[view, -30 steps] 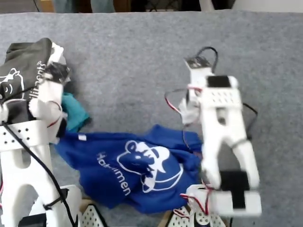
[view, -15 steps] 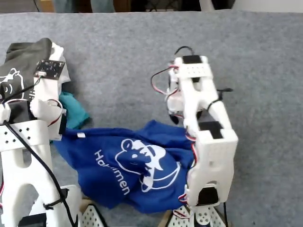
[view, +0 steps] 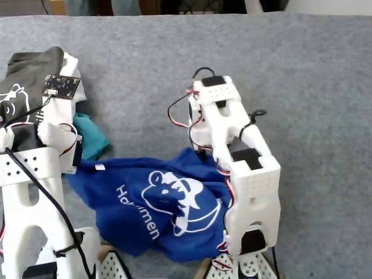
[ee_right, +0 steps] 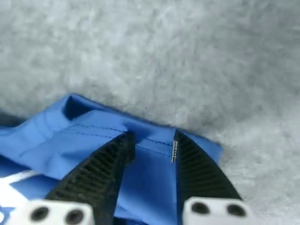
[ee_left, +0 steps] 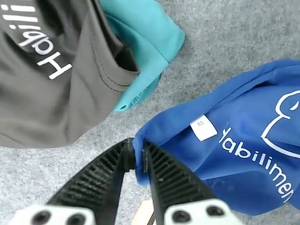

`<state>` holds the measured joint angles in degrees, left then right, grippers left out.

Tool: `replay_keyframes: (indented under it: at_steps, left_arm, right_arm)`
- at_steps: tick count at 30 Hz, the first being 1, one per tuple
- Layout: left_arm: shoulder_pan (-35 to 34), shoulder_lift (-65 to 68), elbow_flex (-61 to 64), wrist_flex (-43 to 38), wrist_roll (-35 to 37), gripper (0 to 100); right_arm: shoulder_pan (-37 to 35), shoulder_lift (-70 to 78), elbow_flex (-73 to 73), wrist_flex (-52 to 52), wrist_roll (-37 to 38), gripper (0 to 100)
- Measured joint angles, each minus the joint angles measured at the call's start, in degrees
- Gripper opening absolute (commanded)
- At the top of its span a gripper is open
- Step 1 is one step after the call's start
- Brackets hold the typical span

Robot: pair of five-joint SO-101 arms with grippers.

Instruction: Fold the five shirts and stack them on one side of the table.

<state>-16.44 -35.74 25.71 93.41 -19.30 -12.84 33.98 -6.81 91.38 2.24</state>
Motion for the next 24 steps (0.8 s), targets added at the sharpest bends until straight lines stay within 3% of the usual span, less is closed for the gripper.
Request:
replay_keyframes:
  at_steps: [12, 24]
  left_arm:
    - [0.00, 0.00, 0.00, 0.00, 0.00, 3]
    - [0.00, 0.00, 0.00, 0.00, 0.00, 3]
  right_arm:
    - [0.26, -0.18, 1.32, -3.60, 1.32, 3.5]
    - [0.00, 0.00, -18.46, -1.14, 1.76, 3.9]
